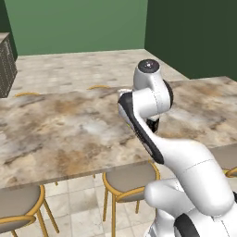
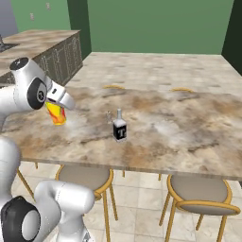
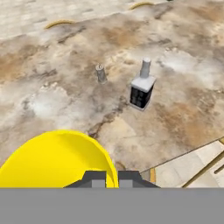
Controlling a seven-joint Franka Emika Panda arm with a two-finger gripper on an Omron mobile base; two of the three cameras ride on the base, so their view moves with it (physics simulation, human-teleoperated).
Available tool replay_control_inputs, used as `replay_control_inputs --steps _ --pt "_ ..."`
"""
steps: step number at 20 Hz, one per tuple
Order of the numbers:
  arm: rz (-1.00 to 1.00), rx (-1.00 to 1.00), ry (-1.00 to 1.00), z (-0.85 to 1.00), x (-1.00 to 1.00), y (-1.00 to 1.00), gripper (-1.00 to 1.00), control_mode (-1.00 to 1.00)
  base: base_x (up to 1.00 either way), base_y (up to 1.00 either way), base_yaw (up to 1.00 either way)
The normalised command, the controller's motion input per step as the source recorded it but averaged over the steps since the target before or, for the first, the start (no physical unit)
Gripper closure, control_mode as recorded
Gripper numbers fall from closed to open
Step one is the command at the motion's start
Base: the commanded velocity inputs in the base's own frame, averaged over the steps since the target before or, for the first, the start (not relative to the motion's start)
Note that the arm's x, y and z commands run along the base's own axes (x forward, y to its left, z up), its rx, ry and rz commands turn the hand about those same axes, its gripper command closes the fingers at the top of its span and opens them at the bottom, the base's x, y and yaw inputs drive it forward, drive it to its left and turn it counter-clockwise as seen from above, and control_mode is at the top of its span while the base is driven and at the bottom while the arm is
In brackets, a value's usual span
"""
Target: Open the cabinet directly in front. Then move the liquor and the cup to the dining counter with the candle on it.
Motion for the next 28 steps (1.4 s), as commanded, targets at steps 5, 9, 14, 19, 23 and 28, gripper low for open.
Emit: replay_control_inputs --steps 5,9,14,19,23,28 --pt "0.0 0.1 0.12 -0.55 0.97 0.12 1.0 -1.0 0.0 0.0 0.0" --pt "0.0 0.03 0.11 -0.33 0.86 0.0 1.0 -1.0 0.0 0.0 0.0" --pt "0.0 0.0 0.08 -0.04 0.42 0.0 1.0 -1.0 0.0 0.0 0.0" --pt "0.0 -0.01 0.0 -0.04 0.06 0.0 1.0 -1.0 0.0 0.0 0.0" --pt "0.01 -0.11 -0.02 -0.58 0.08 0.0 1.0 -1.0 0.0 0.0 0.0" --pt "0.04 -0.07 -0.1 -0.46 0.1 0.0 1.0 -1.0 0.0 0.0 0.0"
